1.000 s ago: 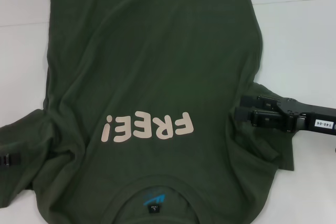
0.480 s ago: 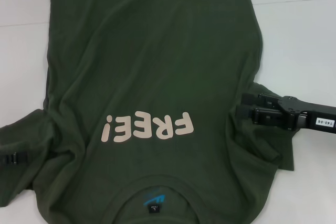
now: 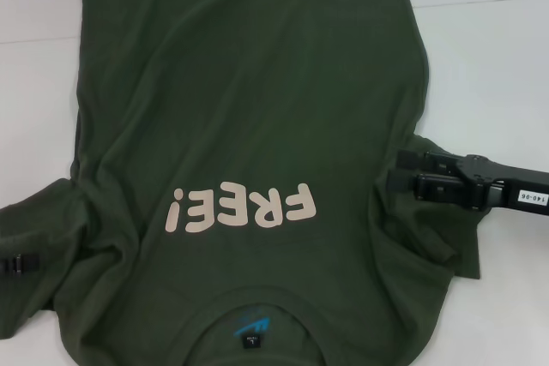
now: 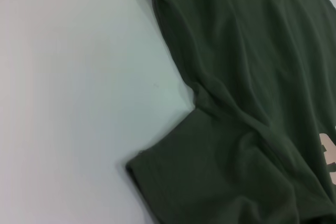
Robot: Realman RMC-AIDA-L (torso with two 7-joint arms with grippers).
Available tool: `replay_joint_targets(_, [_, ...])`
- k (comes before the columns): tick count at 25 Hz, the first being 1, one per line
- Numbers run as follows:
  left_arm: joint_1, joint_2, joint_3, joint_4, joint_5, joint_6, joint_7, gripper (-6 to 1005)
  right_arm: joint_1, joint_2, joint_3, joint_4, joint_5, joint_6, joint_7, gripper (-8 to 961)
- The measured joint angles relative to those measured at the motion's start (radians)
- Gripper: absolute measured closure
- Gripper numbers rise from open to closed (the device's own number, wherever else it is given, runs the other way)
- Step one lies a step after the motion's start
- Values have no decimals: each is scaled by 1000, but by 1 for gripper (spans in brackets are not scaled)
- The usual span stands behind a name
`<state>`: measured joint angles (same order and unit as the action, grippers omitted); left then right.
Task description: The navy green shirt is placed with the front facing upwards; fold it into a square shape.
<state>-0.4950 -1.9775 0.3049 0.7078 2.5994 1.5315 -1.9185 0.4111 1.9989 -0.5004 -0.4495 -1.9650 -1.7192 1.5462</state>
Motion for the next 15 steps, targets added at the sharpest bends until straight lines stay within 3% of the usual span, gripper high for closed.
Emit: replay_joint_targets(15, [0,0,-5,11,22,-5,-12,66,0,0,6,0,0,-2,0,6])
